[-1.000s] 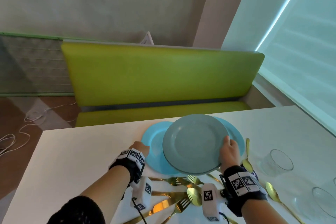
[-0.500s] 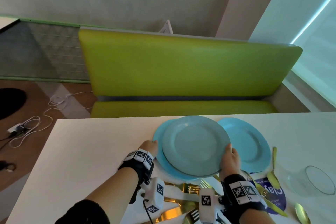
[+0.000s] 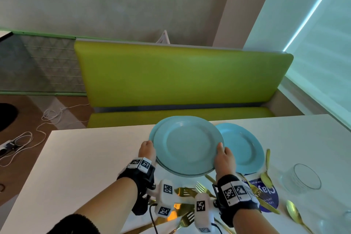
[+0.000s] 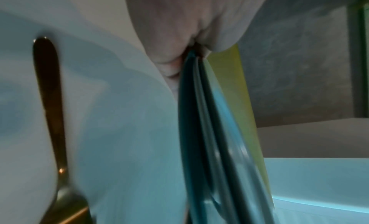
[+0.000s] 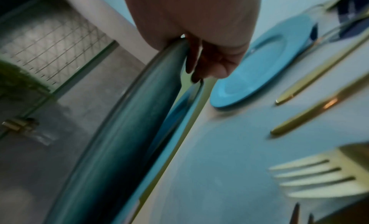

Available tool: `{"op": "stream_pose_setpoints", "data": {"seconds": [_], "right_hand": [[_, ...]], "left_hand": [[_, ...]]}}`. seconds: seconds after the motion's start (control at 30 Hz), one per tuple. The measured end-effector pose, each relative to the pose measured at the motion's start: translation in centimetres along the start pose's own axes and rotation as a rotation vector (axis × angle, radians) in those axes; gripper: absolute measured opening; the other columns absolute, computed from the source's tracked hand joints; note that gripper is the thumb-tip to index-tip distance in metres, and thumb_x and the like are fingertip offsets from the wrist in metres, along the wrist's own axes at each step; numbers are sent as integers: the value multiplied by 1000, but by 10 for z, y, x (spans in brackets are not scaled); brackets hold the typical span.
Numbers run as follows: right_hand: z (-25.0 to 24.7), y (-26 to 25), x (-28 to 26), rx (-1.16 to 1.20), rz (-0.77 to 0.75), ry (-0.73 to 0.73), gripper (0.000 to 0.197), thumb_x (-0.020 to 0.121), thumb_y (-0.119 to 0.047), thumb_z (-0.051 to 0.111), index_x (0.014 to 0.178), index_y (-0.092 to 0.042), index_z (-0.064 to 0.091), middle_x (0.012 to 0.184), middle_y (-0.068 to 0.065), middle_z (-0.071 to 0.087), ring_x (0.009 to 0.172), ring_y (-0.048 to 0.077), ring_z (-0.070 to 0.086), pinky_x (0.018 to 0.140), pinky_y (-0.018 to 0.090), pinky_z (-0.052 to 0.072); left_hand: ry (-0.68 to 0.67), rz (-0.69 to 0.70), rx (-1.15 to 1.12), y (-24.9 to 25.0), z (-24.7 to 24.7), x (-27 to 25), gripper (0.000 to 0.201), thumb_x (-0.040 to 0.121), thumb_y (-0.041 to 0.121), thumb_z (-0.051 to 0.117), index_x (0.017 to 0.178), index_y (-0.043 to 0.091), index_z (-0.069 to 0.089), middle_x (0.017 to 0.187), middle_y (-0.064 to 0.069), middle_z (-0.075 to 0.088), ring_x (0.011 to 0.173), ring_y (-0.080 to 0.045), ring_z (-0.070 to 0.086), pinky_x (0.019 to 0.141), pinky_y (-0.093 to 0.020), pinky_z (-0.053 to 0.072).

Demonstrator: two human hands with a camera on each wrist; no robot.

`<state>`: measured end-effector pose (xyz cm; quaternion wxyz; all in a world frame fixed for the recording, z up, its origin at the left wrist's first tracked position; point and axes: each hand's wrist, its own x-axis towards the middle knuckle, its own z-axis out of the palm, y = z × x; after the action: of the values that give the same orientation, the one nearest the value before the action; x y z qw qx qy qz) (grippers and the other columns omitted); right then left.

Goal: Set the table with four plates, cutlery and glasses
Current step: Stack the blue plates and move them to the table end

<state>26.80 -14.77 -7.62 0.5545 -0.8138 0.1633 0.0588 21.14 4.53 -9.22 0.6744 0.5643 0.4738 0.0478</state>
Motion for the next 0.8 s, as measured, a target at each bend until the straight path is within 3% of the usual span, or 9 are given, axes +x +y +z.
{"op": "stream_pose_setpoints", "data": {"seconds": [0.1,0.2,0.3,0.4,0.53,0.63,0.8], "right_hand": [[-10,-2,-2,-64,-79,23,35,99,-36,36,101,-8,57,100,16,61,90,30,55,82,40,46],[-21,-2,-4,-79,-96,32,38,99,-35,35,114,-7,57,106,16,62,94,29,54,78,32,39],[-28,2,-6,-88,-87,54,37,99,-35,37,111,-7,59,107,16,64,94,31,55,78,32,39],[-33,10,-5,-87,-63,57,36,98,-34,40,116,-10,60,111,14,65,101,32,57,87,37,43],[-45,16,7,-137,-2,3,42,98,-42,36,113,-12,63,104,11,65,104,33,59,87,33,44],[-59,17,31,-141,90,-7,46,97,-48,30,97,-11,57,95,12,62,95,35,63,88,45,52],[-87,41,92,-164,276,35,52,86,-35,54,120,3,56,113,22,63,104,38,62,92,47,52]], "left_hand": [[9,24,-37,5,5,-13,36,97,16,31,124,2,51,129,-18,53,116,-35,52,102,-46,43],[-10,36,-67,9,13,-22,37,98,17,31,128,3,49,132,-17,52,116,-33,52,99,-40,42],[-32,52,-77,15,24,-30,45,102,28,26,137,5,41,143,-16,45,131,-33,44,110,-42,38],[-33,62,-61,19,36,-38,55,101,40,21,138,5,43,140,-16,48,126,-35,49,107,-44,39],[-6,150,57,14,46,-39,50,101,37,26,136,5,43,139,-17,48,123,-35,49,104,-43,40],[36,183,90,15,49,-30,48,101,33,27,134,2,45,137,-19,49,122,-36,49,102,-39,40],[83,188,142,17,47,-19,48,102,31,26,136,1,42,141,-19,45,127,-35,45,101,-36,36]]}}
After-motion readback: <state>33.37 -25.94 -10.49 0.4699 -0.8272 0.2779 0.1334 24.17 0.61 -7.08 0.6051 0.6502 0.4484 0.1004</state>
